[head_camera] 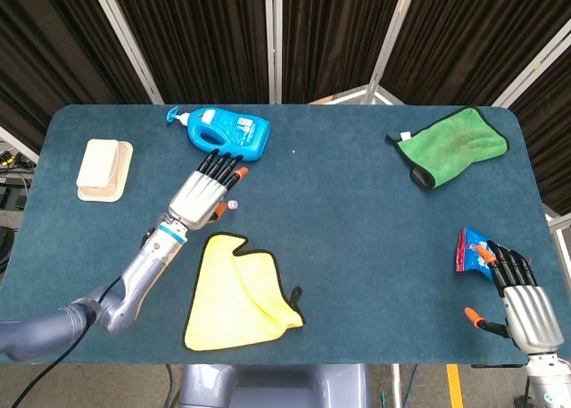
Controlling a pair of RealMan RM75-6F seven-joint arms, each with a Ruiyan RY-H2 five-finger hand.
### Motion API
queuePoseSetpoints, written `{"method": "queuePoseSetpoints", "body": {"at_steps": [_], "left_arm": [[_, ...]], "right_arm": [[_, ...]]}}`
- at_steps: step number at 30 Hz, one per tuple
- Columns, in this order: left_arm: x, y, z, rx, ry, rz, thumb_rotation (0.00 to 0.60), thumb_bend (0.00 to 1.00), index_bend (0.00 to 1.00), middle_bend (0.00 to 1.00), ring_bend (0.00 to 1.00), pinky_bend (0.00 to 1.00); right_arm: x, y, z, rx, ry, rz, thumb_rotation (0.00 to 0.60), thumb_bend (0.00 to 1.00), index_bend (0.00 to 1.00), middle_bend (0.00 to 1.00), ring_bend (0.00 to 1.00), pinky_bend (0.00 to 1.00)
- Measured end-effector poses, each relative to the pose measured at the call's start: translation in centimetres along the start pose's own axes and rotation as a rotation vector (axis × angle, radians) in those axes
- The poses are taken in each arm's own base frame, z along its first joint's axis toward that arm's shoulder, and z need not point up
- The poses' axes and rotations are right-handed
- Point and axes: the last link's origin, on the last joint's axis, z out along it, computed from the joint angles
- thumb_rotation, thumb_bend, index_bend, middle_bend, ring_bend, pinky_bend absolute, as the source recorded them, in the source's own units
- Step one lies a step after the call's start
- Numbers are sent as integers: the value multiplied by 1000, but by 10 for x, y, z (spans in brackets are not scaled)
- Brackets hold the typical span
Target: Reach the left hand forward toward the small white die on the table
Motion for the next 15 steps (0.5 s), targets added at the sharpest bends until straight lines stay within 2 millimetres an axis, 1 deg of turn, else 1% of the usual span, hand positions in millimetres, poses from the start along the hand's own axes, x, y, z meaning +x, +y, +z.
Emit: {"method": "queuePoseSetpoints", "body": {"at_steps": [5, 8, 11, 14, 15], "left_arm": [[2, -4, -11, 10, 3, -16, 600, 397, 82, 0, 0, 0], [2, -8, -27, 28, 11, -33, 600, 385, 64, 0, 0, 0], [1, -17, -54, 68, 21, -53, 600, 369, 38, 0, 0, 0], [1, -27, -92, 131, 40, -65, 600, 360, 5, 0, 0, 0], [0, -30, -109, 160, 46, -68, 600, 341, 0, 0, 0, 0]], "right_arm": [[-1, 0, -1, 0, -3, -3, 600, 94, 22, 0, 0, 0], [-2, 0, -1, -1, -6, -6, 600, 95, 22, 0, 0, 0], [-3, 0, 0, -1, -9, -9, 600, 95, 23, 0, 0, 0], [-2, 1, 2, 0, -2, -10, 600, 94, 23, 0, 0, 0], [-2, 1, 2, 0, -1, -9, 600, 94, 23, 0, 0, 0]]}}
